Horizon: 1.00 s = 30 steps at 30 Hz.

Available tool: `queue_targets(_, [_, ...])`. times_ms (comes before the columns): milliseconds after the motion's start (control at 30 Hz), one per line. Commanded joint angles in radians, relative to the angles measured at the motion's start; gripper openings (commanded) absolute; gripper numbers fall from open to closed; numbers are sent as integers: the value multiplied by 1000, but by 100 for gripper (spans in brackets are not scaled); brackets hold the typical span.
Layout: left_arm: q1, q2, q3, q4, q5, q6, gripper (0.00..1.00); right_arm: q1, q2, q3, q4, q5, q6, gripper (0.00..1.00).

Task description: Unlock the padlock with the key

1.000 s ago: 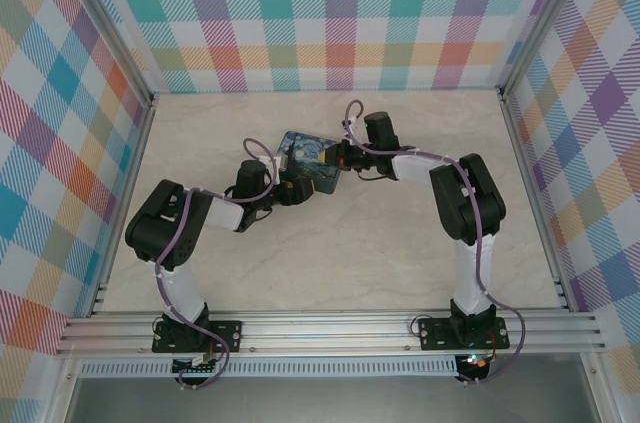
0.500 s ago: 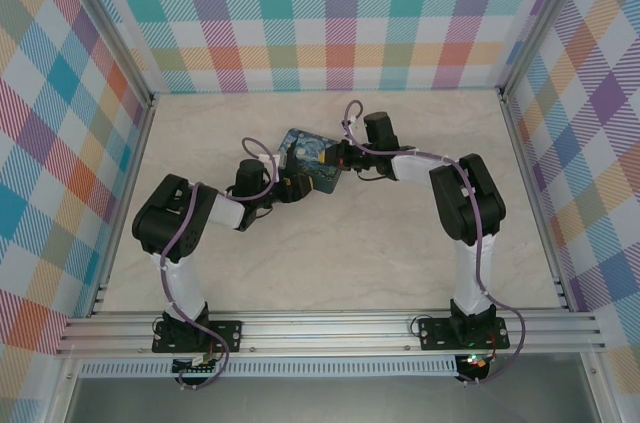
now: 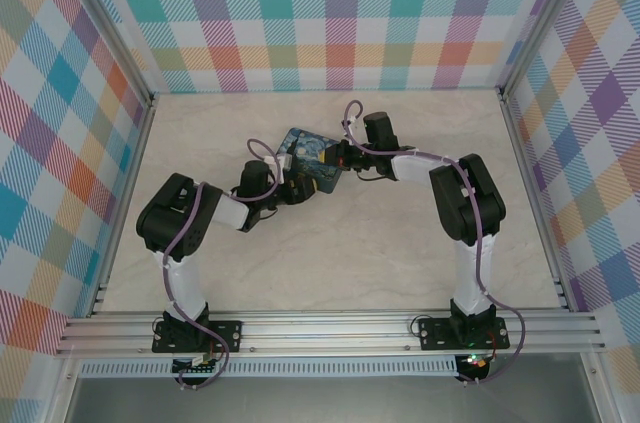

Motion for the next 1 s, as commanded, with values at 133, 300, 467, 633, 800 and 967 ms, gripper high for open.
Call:
queue_targets(133, [-29, 21, 20, -59, -3, -43, 54, 19, 8, -38, -69, 15, -12, 3])
queue_targets(300, [-30, 35, 32, -45, -31, -76, 53, 19, 6, -40, -65, 14, -11, 3])
queue_targets(467, [-30, 48, 39, -30, -60, -116, 51, 21, 4, -41, -65, 14, -9, 3])
queue_targets(633, [-30, 52, 39, -28, -94, -144, 45, 20, 4, -43, -63, 15, -10, 3])
queue_targets(800, [-32, 55, 38, -18, -131, -183, 42, 23, 4, -44, -65, 18, -9, 3])
queue_targets(967, [-32, 52, 42, -14, -149, -203, 41, 25, 4, -45, -67, 22, -9, 3])
